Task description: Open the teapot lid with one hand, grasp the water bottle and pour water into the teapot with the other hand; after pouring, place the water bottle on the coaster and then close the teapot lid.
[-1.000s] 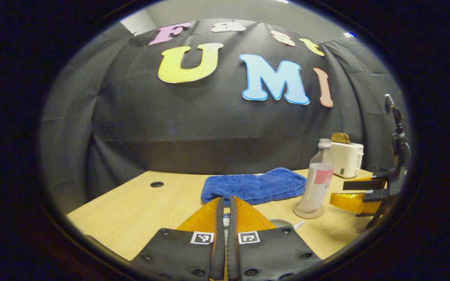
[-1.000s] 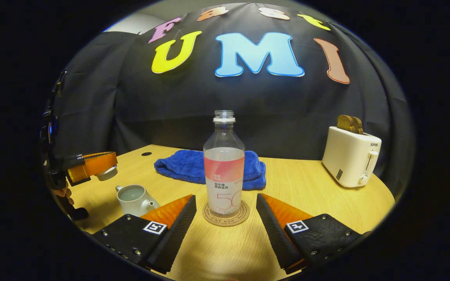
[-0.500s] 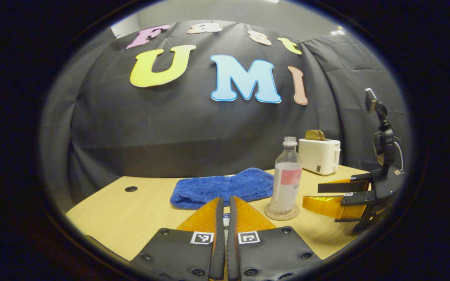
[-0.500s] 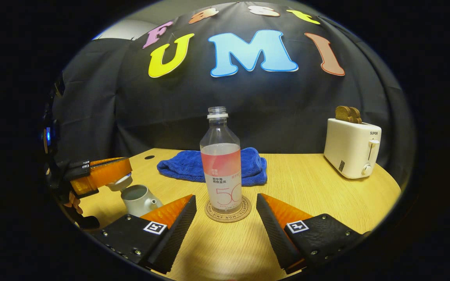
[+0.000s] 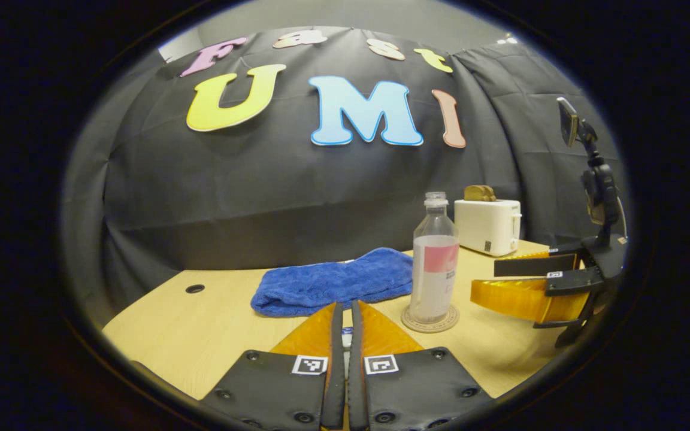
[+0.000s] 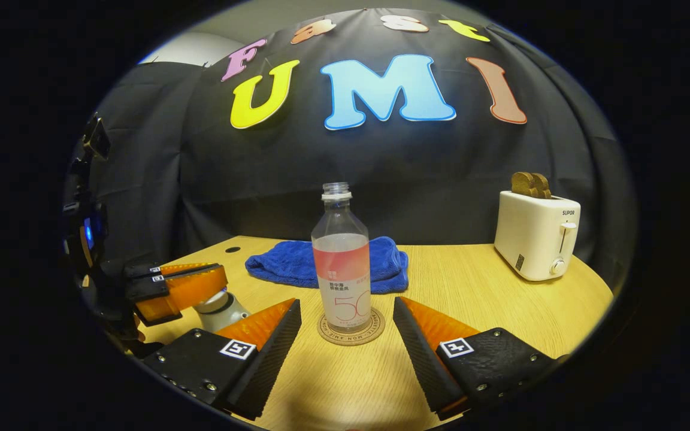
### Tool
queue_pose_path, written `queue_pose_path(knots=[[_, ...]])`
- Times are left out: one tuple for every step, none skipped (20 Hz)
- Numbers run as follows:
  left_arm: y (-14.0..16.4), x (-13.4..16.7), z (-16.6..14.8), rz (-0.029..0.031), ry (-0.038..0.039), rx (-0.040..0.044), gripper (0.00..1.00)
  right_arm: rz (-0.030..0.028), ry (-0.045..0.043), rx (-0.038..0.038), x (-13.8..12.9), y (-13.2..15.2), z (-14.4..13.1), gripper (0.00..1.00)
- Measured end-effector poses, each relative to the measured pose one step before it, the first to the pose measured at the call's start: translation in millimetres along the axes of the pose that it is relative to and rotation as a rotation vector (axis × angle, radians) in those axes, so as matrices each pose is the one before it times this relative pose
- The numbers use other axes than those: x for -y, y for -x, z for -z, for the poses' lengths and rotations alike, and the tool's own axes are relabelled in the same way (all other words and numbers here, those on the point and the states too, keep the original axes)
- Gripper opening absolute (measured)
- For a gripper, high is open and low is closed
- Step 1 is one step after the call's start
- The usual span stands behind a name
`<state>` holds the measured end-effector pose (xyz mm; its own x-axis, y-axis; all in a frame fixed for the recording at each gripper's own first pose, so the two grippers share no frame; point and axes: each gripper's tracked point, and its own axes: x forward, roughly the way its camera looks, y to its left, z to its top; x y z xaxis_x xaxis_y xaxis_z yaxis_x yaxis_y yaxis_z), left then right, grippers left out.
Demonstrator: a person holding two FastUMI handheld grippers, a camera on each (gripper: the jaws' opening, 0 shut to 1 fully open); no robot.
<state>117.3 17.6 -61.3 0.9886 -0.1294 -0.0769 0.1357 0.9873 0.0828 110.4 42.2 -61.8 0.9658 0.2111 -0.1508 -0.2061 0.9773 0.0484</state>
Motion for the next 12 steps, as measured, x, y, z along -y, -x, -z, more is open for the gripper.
queue_pose_path(knots=[[-1.14, 0.25, 1.21, -0.00259, -0.00546, -0.00301, 0.09, 0.00188, -0.00094, 0.00174, 0.96, 0.80, 0.32, 0.96], [-1.15, 0.60, 0.26, -0.00454, -0.00527, 0.00296, 0.08, 0.00106, -0.00220, 0.00063, 1.04, 0.91, -0.56, 0.96], [-0.93, 0.34, -1.05, -0.00515, -0.00240, 0.00212, 0.09, 0.00034, -0.00440, 0.00141, 0.68, 0.84, 0.01, 0.96], [0.04, -1.26, 0.81, -0.00636, -0.00182, 0.00177, 0.10, -0.00207, -0.00478, 0.00181, 0.30, 0.50, -1.75, 0.96], [0.10, -0.11, 0.20, -0.00548, -0.00201, -0.00030, 0.10, -0.00134, -0.00202, 0.00242, -0.48, 0.55, -0.63, 0.96], [0.01, -0.73, 0.83, -0.00568, 0.00318, 0.00394, 0.10, 0.00299, 0.00063, 0.00381, 0.74, 0.59, -1.02, 0.96], [-1.21, -1.69, -0.16, -0.00804, 0.00221, 0.00186, 0.10, 0.00071, 0.00107, 0.00227, 0.40, 0.03, -0.30, 0.96], [-1.71, -1.19, 3.27, -0.00207, 0.00010, -0.00497, 0.09, 0.00050, -0.00150, 0.00194, 0.15, 0.34, -1.16, 0.96], [-0.81, -0.67, 3.05, -0.00320, 0.00131, -0.00768, 0.09, -0.00271, -0.00145, 0.00154, -0.95, 0.55, -0.13, 0.96], [0.34, -0.19, 2.57, -0.00230, 0.00269, -0.00403, 0.09, 0.00073, -0.00004, 0.00160, 0.38, 0.59, -1.10, 0.96], [0.36, 0.65, -1.55, 0.00200, 0.00096, -0.00103, 0.09, 0.00043, -0.00003, 0.00089, 0.25, 0.09, 0.83, 0.96], [-1.82, -0.31, 0.32, -0.00245, -0.00145, 0.00214, 0.10, 0.00022, -0.00028, 0.00139, 0.33, 0.38, -1.00, 0.96]])
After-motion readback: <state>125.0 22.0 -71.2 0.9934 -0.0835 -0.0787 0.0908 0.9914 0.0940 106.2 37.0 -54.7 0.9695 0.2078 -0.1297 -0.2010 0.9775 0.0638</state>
